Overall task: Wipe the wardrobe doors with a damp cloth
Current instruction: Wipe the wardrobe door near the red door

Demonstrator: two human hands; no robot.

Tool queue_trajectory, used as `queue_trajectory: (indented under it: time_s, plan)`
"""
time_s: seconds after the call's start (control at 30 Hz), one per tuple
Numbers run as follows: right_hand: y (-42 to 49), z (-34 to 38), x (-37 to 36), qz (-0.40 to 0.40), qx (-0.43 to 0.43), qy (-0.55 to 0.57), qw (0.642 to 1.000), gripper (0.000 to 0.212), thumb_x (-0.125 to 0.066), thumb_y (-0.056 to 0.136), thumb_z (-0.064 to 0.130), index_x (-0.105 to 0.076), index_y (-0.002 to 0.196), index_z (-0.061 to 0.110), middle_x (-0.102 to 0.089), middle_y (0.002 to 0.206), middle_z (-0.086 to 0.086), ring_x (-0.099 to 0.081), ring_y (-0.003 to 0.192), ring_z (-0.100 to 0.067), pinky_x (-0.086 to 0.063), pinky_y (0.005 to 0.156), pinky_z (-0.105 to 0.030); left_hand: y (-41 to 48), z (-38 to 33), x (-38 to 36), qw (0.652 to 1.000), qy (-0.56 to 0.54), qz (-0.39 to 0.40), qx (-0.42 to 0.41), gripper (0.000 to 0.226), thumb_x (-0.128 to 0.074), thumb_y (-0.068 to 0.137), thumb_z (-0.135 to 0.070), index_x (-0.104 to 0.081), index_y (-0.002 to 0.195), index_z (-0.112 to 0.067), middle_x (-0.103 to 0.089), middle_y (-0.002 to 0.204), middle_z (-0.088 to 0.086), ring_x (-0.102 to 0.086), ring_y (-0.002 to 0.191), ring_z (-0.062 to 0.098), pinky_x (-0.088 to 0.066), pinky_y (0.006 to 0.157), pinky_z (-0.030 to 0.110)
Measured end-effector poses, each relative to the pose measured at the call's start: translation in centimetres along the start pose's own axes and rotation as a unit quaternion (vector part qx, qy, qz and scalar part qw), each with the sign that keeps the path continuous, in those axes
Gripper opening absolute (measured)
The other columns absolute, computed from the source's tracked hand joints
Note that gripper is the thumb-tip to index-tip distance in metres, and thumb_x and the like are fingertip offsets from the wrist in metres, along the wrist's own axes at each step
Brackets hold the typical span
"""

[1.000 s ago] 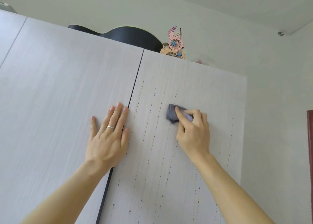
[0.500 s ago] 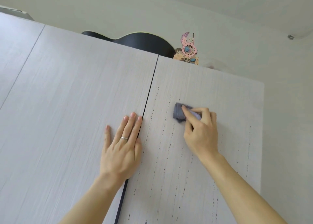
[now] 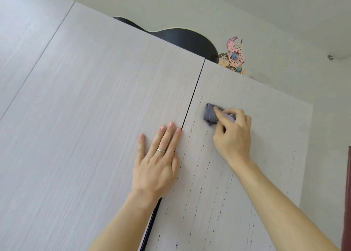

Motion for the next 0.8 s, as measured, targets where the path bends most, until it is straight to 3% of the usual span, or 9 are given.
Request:
queue_trajectory:
  time_s: [0.1,0.23,0.37,0.47,0.63,0.73,0.8]
  plan:
    - [-3.8,1.4,0.1,0.018,0.056,-0.023,0.998,0.044,-0.053,0.089,0.005,-0.072,0.123,0.024,-0.059,0.11,-0.001,-0.045,0.096,-0.027,-0.043,0.067,-0.029,-0.2,0.0,-0.1,1.0,-0.009,-0.025,-0.003,0.059,-0.035,0.1,-0.027,-0.03,0.159,-0.024,-0.024,0.166,-0.008,-0.021,0.152,0.01,-0.012,0.124,0.053]
    - [-0.6,0.8,0.8,0.052,0.117,-0.068,0.989,0.042,-0.046,0.092,0.01,-0.072,0.122,0.023,-0.06,0.11,-0.003,-0.046,0.094,-0.03,-0.045,0.069,-0.031,-0.5,0.2,0.0,0.999,-0.016,-0.029,-0.004,0.057,-0.036,0.1,-0.026,-0.033,0.158,-0.023,-0.026,0.165,-0.007,-0.024,0.152,0.012,-0.014,0.123,0.054]
    - [5.7,-0.2,0.1,0.023,-0.04,-0.035,0.998,0.041,-0.049,0.098,0.006,-0.066,0.131,0.023,-0.055,0.117,-0.005,-0.045,0.109,-0.032,-0.034,0.083,-0.021,-0.6,0.0,-0.1,1.0,-0.016,-0.024,-0.003,0.059,-0.034,0.101,-0.028,-0.028,0.159,-0.024,-0.022,0.166,-0.008,-0.018,0.153,0.011,-0.009,0.125,0.053]
    - [6.3,1.0,-1.0,-0.019,-0.074,-0.011,0.997,0.042,-0.047,0.099,0.007,-0.065,0.131,0.025,-0.053,0.117,-0.005,-0.043,0.11,-0.029,-0.035,0.083,-0.022,-0.5,0.2,-0.1,0.999,-0.013,-0.034,-0.001,0.058,-0.034,0.101,-0.028,-0.03,0.159,-0.023,-0.024,0.166,-0.008,-0.018,0.153,0.01,-0.008,0.125,0.052]
    - [0.3,2.8,-2.0,-0.046,0.032,0.015,0.998,0.043,-0.052,0.089,0.005,-0.072,0.122,0.023,-0.058,0.11,-0.006,-0.048,0.099,-0.028,-0.041,0.086,-0.026,-0.5,0.1,-0.1,0.998,-0.023,-0.052,-0.005,0.057,-0.035,0.1,-0.028,-0.033,0.158,-0.023,-0.026,0.165,-0.007,-0.023,0.152,0.011,-0.013,0.124,0.053]
    - [-3.2,3.2,-1.2,-0.002,0.078,0.019,0.997,0.041,-0.053,0.088,0.005,-0.075,0.118,0.023,-0.06,0.11,-0.002,-0.049,0.099,-0.024,-0.041,0.086,-0.022,-0.6,0.0,0.0,0.999,-0.021,-0.05,-0.003,0.058,-0.036,0.1,-0.027,-0.033,0.158,-0.022,-0.026,0.165,-0.006,-0.023,0.152,0.012,-0.014,0.124,0.053]
    - [-2.8,3.0,-0.6,0.033,0.121,0.011,0.992,0.043,-0.055,0.086,0.004,-0.075,0.117,0.025,-0.061,0.109,0.0,-0.05,0.097,-0.025,-0.046,0.079,-0.026,-0.7,0.1,0.1,0.999,-0.023,-0.049,0.002,0.058,-0.037,0.1,-0.026,-0.033,0.158,-0.022,-0.026,0.165,-0.006,-0.024,0.152,0.012,-0.016,0.123,0.054]
Point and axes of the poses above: each hand's wrist, its own y-axis towards the middle knuckle, its own x-axis out of the back of the hand, z = x × y, the point moved 3 cm from there along y, towards the middle knuckle
